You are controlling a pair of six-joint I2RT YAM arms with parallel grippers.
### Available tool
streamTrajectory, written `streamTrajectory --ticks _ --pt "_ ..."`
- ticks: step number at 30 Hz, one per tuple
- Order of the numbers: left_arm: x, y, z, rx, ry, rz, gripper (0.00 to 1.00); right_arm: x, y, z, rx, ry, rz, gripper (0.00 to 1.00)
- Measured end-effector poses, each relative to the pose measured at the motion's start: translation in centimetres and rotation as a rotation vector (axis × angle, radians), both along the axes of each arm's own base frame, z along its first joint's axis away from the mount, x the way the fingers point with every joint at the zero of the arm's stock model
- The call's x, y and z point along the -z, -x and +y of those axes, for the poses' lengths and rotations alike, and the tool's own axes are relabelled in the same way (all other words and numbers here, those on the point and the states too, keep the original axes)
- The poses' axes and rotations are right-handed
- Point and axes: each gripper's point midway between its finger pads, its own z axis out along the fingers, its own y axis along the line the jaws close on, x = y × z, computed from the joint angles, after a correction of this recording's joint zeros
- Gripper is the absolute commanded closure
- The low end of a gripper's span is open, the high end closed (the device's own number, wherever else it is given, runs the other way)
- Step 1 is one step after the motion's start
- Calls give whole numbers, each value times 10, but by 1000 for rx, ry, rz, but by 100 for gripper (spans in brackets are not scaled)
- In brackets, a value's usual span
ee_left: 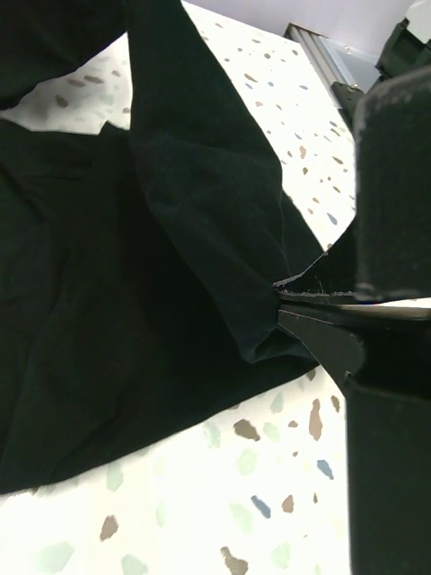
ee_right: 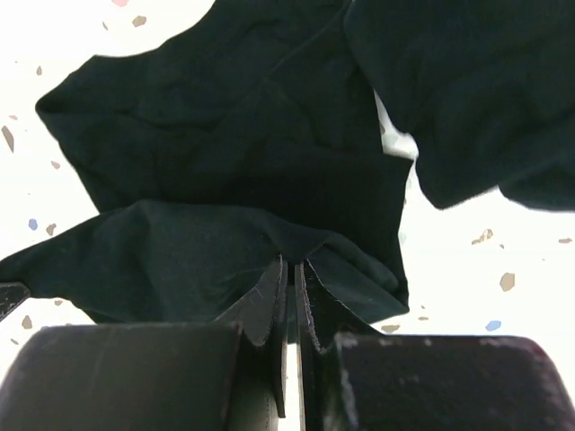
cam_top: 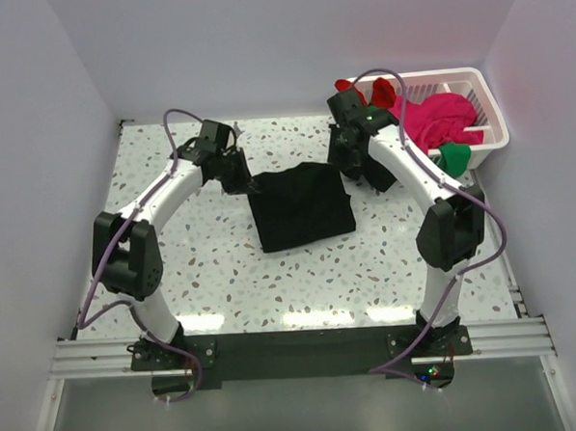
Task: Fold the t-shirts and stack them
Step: Fold the tshirt
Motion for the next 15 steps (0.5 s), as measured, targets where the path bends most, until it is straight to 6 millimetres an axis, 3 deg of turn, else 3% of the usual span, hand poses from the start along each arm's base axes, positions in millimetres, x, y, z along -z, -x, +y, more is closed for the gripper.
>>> streamTrajectory --ticks 15 --pt "29 -42 18 -71 -14 13 100 19 -46 4 -38 -7 13 100"
